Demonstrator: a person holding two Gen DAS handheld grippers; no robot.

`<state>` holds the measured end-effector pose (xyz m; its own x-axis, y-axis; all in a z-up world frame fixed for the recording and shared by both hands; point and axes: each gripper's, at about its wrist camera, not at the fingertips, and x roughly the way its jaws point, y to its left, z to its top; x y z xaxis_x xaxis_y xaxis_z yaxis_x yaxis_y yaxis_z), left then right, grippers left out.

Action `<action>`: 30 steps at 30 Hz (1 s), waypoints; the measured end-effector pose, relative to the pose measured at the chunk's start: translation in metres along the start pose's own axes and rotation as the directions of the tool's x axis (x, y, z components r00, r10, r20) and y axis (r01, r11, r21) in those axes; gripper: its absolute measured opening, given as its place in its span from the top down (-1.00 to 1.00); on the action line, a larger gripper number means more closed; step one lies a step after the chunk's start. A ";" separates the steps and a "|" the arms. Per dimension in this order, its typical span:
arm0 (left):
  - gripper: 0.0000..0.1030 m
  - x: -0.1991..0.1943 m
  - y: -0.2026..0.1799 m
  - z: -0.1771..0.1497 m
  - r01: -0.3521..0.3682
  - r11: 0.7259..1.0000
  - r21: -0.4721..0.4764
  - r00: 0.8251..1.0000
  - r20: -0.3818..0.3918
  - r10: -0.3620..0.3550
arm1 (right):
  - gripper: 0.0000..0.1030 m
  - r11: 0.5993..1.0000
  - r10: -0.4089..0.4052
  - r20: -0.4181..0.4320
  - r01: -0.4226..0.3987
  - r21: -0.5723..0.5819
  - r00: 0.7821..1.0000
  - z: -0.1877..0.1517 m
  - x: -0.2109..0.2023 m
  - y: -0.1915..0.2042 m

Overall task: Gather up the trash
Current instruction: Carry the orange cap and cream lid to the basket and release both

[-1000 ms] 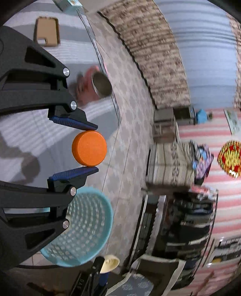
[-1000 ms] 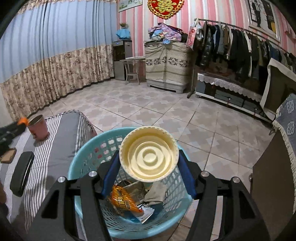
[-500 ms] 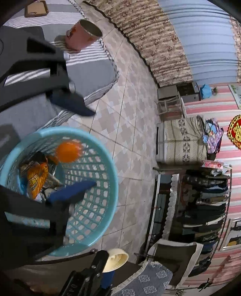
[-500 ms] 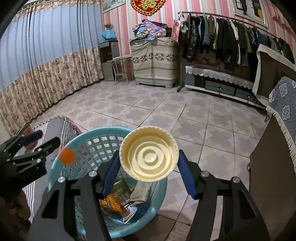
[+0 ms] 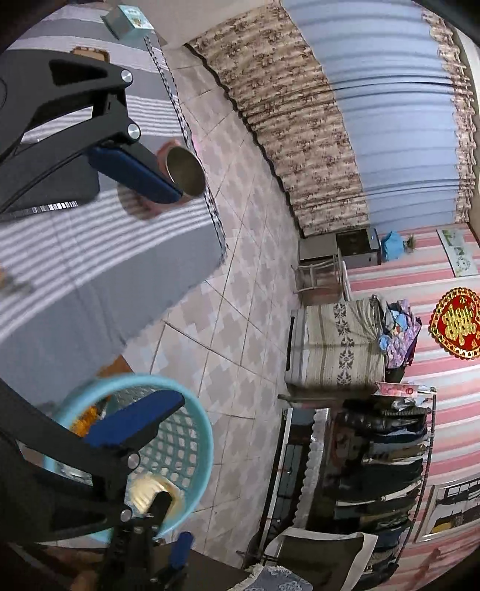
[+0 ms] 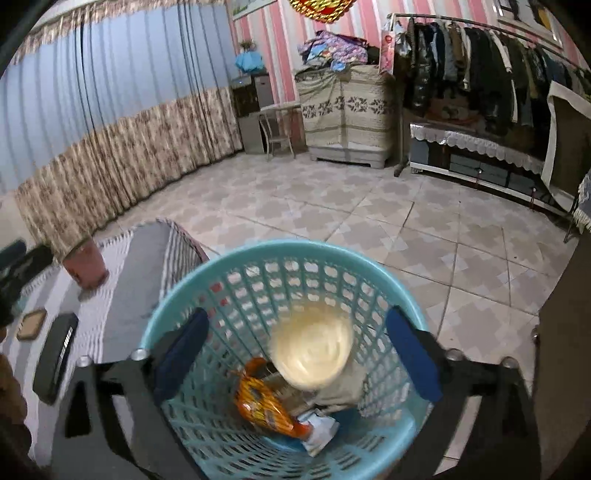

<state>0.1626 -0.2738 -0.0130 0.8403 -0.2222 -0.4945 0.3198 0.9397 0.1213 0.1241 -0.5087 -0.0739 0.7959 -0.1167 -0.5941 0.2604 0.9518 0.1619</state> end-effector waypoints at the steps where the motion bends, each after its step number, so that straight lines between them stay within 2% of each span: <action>1: -0.90 -0.003 0.005 -0.001 -0.008 1.000 -0.002 1.000 0.001 0.008 | -0.86 1.000 0.001 -0.004 -0.001 0.002 1.000 0.000 0.001 0.000; 5: -0.90 -0.024 0.030 -0.007 -0.025 0.998 -0.064 1.000 0.003 0.025 | -0.92 0.999 -0.044 -0.004 0.044 0.001 0.999 -0.001 -0.003 0.003; 8: -0.90 -0.043 0.045 -0.016 -0.049 0.995 -0.089 0.999 0.013 0.050 | -0.92 0.999 -0.047 0.015 0.047 0.004 0.999 -0.001 -0.015 0.012; 11: -0.90 -0.064 0.058 -0.028 -0.085 0.991 -0.105 0.996 0.018 0.087 | -0.92 0.999 -0.028 0.023 0.027 0.029 0.999 -0.006 -0.033 0.029; 13: -0.90 -0.076 0.066 -0.036 -0.087 0.989 -0.119 0.996 0.018 0.090 | -0.92 0.999 0.018 0.029 -0.019 0.026 0.999 -0.013 -0.047 0.046; 15: -0.90 -0.092 0.075 -0.046 -0.098 0.987 -0.129 0.995 0.019 0.101 | -0.92 0.998 0.053 0.049 -0.052 -0.025 0.997 -0.022 -0.064 0.072; 20: -0.90 -0.129 0.092 -0.067 -0.140 0.982 -0.129 0.989 0.033 0.146 | -0.92 0.988 0.085 0.108 -0.069 -0.141 0.990 -0.044 -0.101 0.128; 24: -0.90 -0.161 0.107 -0.085 -0.171 0.974 -0.146 0.983 0.045 0.179 | -0.92 0.984 0.110 0.117 -0.092 -0.151 0.987 -0.077 -0.127 0.152; 30: -0.90 -0.197 0.115 -0.116 -0.209 0.965 -0.156 0.974 0.058 0.220 | -0.92 0.983 0.100 0.133 -0.077 -0.165 0.986 -0.100 -0.158 0.170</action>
<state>-0.0165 -0.0916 -0.0014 0.9141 -0.0250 -0.4046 0.0652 0.9942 0.0858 -0.0121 -0.3003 -0.0317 0.8834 -0.0575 -0.4651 0.1041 0.9917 0.0751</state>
